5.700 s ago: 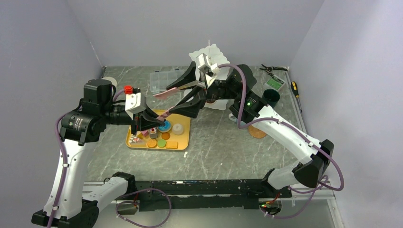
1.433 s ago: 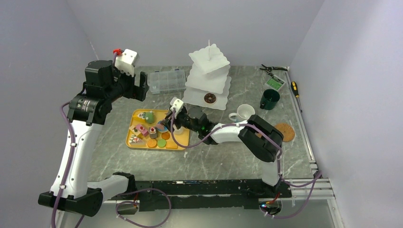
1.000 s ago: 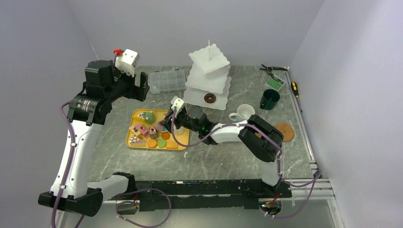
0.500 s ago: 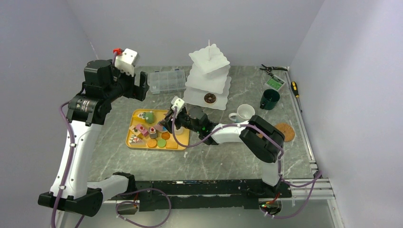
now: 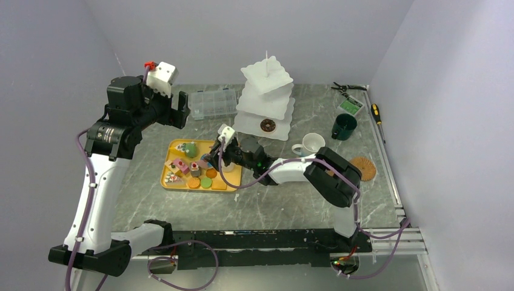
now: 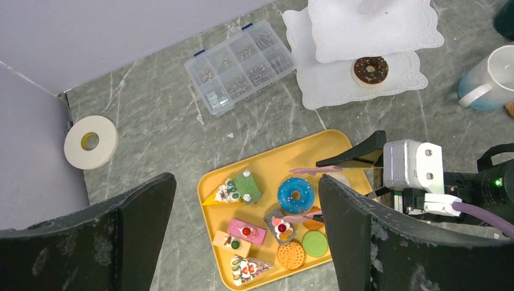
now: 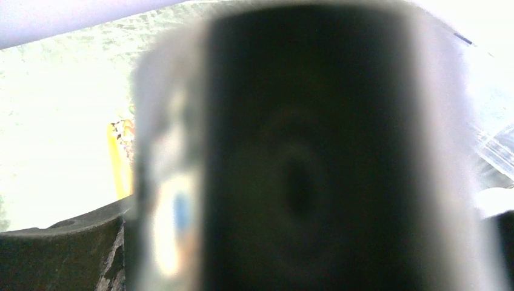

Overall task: Serve the afternoon tea
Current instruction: Pick up the desert from the tray.

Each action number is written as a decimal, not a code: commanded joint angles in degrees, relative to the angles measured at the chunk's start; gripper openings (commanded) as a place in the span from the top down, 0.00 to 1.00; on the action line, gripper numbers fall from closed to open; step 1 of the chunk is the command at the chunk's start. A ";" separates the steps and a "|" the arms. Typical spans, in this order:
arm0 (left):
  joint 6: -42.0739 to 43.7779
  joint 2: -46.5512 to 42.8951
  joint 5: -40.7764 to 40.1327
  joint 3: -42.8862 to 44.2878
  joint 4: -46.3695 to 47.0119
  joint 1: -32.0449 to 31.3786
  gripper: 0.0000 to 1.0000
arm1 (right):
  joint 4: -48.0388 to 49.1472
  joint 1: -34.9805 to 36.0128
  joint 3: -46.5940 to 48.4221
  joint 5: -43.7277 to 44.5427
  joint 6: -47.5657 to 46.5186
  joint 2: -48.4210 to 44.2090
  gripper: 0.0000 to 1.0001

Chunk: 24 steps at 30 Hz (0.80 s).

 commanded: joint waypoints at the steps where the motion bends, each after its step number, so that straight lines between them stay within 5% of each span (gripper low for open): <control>1: 0.40 -0.99 1.20 2.05 1.93 0.25 0.07 | 2.44 0.24 0.31 0.70 -0.07 1.04 0.21; 15: 0.40 -1.07 1.41 2.14 1.96 0.26 0.07 | 2.52 0.20 1.07 0.78 0.32 4.04 0.21; 24: 0.88 -1.64 1.51 1.35 2.13 0.26 0.07 | 3.54 -0.07 0.65 1.67 -0.56 1.41 0.43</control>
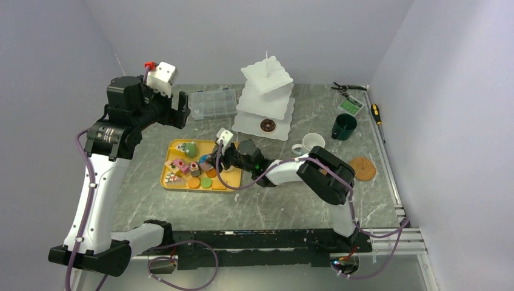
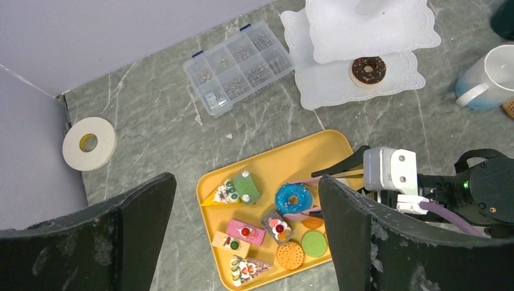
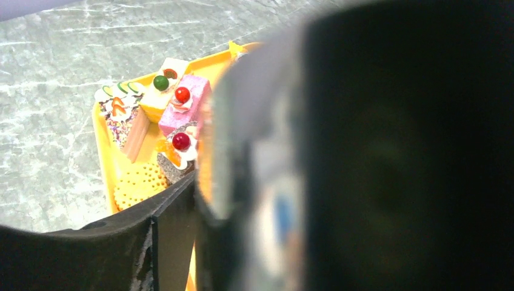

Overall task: Serve the afternoon tea
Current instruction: Pick up the desert from the tray, then place the desert on the desert table.

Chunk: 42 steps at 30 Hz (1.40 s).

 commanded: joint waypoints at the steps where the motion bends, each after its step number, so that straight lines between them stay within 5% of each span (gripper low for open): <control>1: 0.88 -1.58 1.09 1.46 2.09 0.26 0.07 | 2.51 -0.27 0.77 1.47 -1.33 -3.01 0.45; 27: 1.13 -1.20 2.07 1.58 2.24 0.26 0.07 | 2.30 -23.20 -19.44 6.48 -0.44 -29.80 0.49; 42: 1.35 -0.61 2.13 1.97 2.52 0.26 0.07 | 3.37 -34.46 -22.23 9.52 0.97 -29.03 0.49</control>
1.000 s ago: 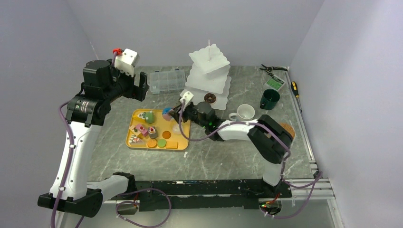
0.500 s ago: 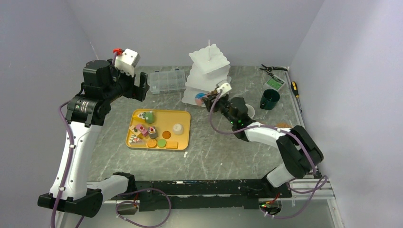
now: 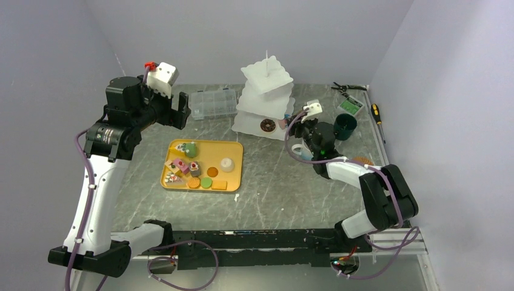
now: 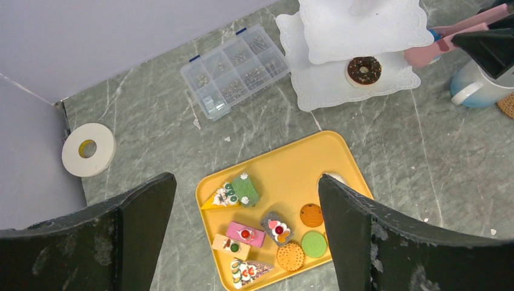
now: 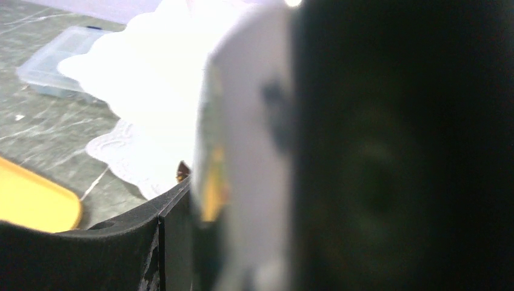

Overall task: Serve the afternoon tea
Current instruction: Place the desert on the desert table.

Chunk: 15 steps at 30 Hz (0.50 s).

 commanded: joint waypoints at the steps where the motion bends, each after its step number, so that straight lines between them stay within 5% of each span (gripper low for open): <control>1: 0.71 -0.18 1.01 2.05 2.26 0.26 0.07 | 4.46 -2.01 0.66 2.28 2.27 1.24 0.49; 15: 0.69 0.64 1.53 1.97 2.46 0.25 0.07 | 13.22 -4.53 6.66 5.36 4.24 15.01 0.45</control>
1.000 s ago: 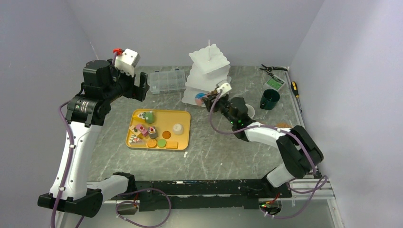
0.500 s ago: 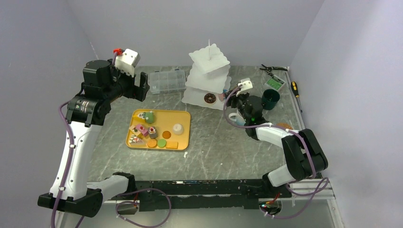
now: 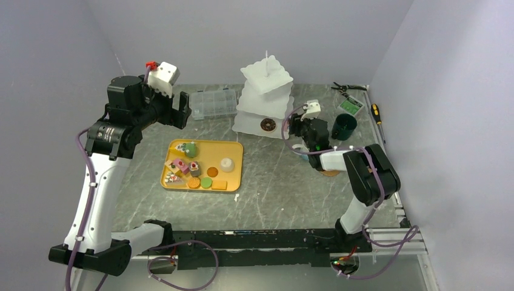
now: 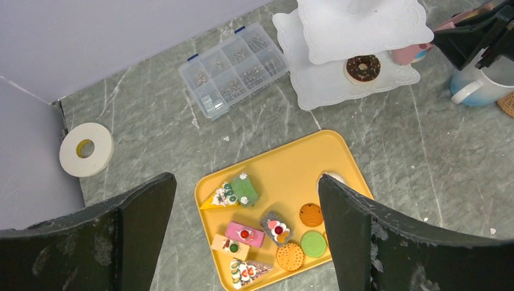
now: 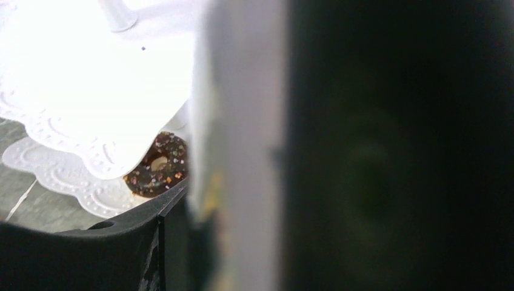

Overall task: Serve the afternoon tea
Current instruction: Place the desert on the desert table.

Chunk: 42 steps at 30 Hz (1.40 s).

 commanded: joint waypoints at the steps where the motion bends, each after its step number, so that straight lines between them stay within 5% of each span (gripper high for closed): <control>1: 0.69 0.19 1.36 1.71 2.48 0.26 0.07 | 9.54 -0.63 3.70 2.18 1.36 2.37 0.44; 15: 0.90 1.17 2.13 1.00 2.49 0.26 0.07 | 17.30 -0.66 5.50 -2.71 -0.31 8.79 0.39; 27: 1.03 1.26 2.18 1.26 1.93 0.26 0.07 | 16.66 -0.04 6.49 -4.83 -1.40 10.13 0.24; 42: 0.56 1.24 3.44 1.93 0.75 0.26 0.07 | 15.55 4.63 -5.29 -2.17 -3.22 -6.52 0.21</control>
